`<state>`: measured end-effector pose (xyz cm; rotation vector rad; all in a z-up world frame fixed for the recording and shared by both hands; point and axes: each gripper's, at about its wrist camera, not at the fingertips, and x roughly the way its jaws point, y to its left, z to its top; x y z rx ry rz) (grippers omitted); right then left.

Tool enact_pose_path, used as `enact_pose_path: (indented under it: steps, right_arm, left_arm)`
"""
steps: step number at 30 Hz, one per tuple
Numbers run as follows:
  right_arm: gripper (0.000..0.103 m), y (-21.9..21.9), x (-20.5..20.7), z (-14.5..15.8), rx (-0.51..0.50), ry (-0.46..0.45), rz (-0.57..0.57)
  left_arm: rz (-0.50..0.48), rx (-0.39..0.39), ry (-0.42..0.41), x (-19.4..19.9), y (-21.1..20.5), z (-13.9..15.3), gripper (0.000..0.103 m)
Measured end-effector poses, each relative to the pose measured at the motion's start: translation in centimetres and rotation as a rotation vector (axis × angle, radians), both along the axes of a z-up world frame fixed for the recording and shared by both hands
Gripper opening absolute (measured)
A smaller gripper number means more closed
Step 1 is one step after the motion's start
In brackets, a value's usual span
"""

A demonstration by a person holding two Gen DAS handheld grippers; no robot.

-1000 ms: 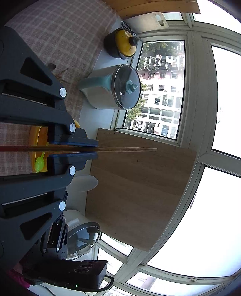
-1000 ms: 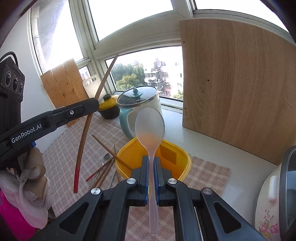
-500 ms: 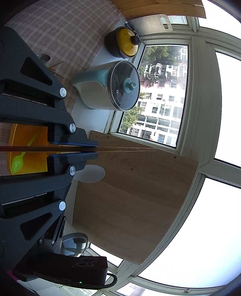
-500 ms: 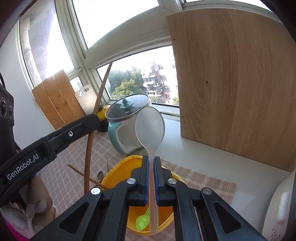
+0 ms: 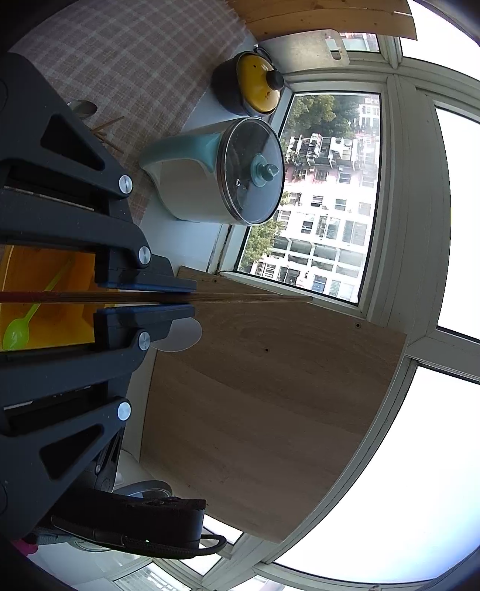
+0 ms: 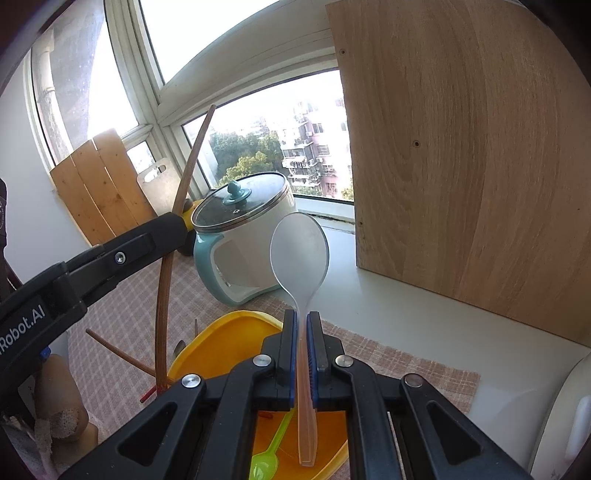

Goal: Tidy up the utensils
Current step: 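Lower the white spoon over the yellow container with the right tool while the left lowers the chopstick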

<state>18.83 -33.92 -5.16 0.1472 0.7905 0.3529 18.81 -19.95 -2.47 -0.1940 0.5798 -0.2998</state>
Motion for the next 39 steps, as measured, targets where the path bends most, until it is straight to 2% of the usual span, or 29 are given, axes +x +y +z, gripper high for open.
enact_pose_path:
  steps: [12, 16, 23, 26, 29, 39]
  right_arm:
    - [0.003, -0.2, 0.3, -1.0, -0.011, 0.007, -0.002]
    - [0.003, -0.4, 0.2, -1.3, -0.006, 0.012, -0.004]
    - [0.003, -0.4, 0.2, -0.9, 0.006, 0.003, -0.014]
    - [0.003, -0.3, 0.3, -1.0, 0.004, 0.005, -0.013]
    - [0.003, -0.4, 0.3, -1.2, 0.003, 0.008, -0.014]
    - [0.003, -0.8, -0.2, -1.1, -0.007, 0.013, -0.016]
  left_arm:
    - [-0.012, 0.025, 0.012, -0.1, -0.3, -1.8, 0.004]
    - [-0.02, -0.016, 0.037, 0.2, 0.2, -1.9, 0.004]
    - [0.003, -0.02, -0.04, 0.6, 0.1, -1.1, 0.004]
    - [0.02, 0.013, -0.069, 0.5, -0.4, -1.5, 0.004]
    - [0.016, 0.021, -0.052, 0.5, -0.7, -2.4, 0.004]
    - [-0.004, 0.08, -0.033, -0.8, -1.3, -2.2, 0.004]
